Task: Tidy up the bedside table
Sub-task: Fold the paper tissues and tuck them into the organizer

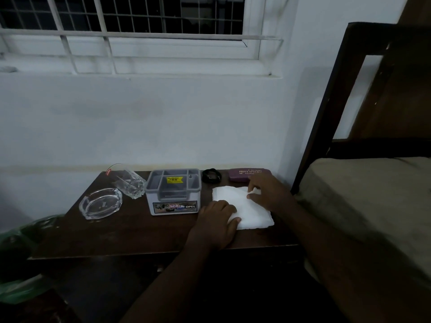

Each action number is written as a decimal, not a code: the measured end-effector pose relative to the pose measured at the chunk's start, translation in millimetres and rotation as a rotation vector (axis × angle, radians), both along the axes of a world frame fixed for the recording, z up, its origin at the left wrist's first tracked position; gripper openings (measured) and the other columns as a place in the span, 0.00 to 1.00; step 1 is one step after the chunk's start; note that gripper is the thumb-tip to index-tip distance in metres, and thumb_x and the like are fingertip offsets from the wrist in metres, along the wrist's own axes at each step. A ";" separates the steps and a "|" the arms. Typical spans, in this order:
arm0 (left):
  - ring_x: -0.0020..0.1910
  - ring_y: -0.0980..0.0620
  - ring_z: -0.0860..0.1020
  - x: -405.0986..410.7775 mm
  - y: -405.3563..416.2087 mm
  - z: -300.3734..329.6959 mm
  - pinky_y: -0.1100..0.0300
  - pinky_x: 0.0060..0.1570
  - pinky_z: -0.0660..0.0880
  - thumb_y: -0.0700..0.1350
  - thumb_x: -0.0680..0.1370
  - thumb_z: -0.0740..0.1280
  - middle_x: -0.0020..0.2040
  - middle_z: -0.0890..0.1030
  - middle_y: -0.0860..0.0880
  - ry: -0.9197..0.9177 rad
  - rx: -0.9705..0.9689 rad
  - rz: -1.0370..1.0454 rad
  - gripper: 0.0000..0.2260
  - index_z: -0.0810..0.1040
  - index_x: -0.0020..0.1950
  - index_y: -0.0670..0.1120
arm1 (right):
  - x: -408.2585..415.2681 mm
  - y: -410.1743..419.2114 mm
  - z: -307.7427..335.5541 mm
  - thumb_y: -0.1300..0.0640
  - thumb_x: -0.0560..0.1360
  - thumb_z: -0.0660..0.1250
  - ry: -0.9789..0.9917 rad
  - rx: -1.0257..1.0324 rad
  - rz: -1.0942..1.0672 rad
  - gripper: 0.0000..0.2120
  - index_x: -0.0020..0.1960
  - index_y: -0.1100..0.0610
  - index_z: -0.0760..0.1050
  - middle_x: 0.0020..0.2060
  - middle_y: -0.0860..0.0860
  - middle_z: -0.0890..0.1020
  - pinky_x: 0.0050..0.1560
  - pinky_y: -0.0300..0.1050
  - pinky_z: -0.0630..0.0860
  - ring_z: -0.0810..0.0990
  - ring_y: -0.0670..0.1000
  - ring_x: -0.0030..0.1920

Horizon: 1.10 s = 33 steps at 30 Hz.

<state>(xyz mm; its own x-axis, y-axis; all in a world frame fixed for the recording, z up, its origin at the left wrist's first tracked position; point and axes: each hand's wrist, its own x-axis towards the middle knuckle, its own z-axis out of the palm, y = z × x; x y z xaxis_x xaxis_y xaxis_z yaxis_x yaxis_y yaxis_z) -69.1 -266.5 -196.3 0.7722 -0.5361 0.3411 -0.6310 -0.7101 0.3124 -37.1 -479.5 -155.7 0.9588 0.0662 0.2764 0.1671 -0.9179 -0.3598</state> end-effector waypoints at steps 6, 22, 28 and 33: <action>0.61 0.53 0.71 1.2 -0.9 -0.7 0.53 0.62 0.67 0.55 0.80 0.57 0.61 0.75 0.54 -0.004 -0.002 0.010 0.15 0.74 0.63 0.52 | -10.4 -8.3 -4.6 0.59 0.73 0.69 0.003 0.018 0.092 0.06 0.43 0.49 0.76 0.41 0.45 0.81 0.40 0.36 0.70 0.78 0.46 0.42; 0.62 0.47 0.72 -1.0 2.1 -2.0 0.52 0.63 0.66 0.49 0.77 0.63 0.60 0.76 0.47 -0.014 -0.098 0.035 0.15 0.73 0.62 0.45 | -30.5 -9.3 -9.2 0.59 0.76 0.67 -0.073 0.015 0.079 0.09 0.54 0.55 0.82 0.56 0.51 0.82 0.57 0.32 0.67 0.78 0.50 0.57; 0.62 0.43 0.70 -3.8 -0.9 2.6 0.48 0.60 0.71 0.48 0.70 0.69 0.62 0.69 0.42 -0.015 -0.236 0.086 0.24 0.68 0.63 0.40 | -43.5 -4.6 6.3 0.64 0.74 0.68 -0.064 -0.024 0.206 0.09 0.53 0.60 0.83 0.54 0.54 0.84 0.60 0.39 0.70 0.80 0.53 0.56; 0.71 0.43 0.64 -5.5 -0.5 2.8 0.46 0.67 0.67 0.49 0.69 0.66 0.72 0.63 0.42 -0.051 -0.211 0.110 0.30 0.67 0.71 0.46 | -52.1 -11.3 10.7 0.67 0.73 0.67 -0.012 -0.037 0.294 0.10 0.50 0.61 0.84 0.52 0.54 0.85 0.59 0.48 0.75 0.82 0.52 0.54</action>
